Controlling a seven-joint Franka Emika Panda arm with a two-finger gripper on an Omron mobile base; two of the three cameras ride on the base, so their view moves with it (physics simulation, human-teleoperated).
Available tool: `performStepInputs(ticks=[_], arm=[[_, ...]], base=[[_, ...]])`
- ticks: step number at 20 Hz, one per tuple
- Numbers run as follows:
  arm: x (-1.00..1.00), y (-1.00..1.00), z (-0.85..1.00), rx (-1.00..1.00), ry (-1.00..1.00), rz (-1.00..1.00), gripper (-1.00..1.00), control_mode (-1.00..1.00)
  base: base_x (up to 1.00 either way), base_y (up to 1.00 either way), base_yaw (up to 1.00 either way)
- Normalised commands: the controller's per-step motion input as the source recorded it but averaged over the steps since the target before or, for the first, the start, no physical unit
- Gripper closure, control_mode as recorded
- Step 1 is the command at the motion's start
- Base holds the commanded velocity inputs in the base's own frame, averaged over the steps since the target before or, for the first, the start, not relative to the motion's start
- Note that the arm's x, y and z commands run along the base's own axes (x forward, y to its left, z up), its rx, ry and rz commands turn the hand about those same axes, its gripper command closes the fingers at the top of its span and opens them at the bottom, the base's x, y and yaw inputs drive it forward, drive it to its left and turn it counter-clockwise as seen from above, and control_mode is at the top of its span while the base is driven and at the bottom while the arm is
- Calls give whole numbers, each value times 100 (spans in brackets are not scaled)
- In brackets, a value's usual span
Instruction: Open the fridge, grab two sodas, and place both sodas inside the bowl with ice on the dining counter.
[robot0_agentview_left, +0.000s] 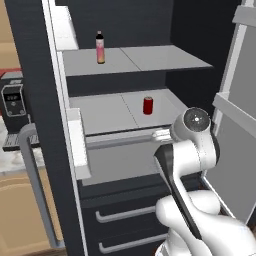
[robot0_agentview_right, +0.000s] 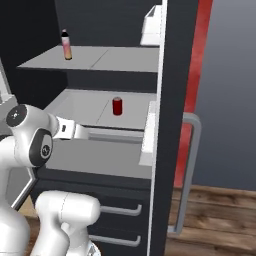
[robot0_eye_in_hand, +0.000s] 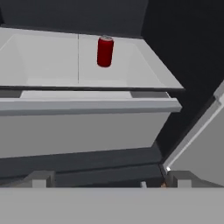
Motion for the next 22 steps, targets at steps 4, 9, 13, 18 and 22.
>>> performStepInputs(ticks=[4,9,13,18,22], arm=[[0,0,0,0,0,0,-100,100],[12,0,-8,0,2,0,-100,-100],[80,-10,-40,1,6,0,-100,-100],[52,-30,-24,7,-6,4,-100,-100],[31,-18,-19,4,-17,9,-100,-100]], base=[[48,4,0],[37,0,0],[0,0,0],[0,0,0],[0,0,0]])
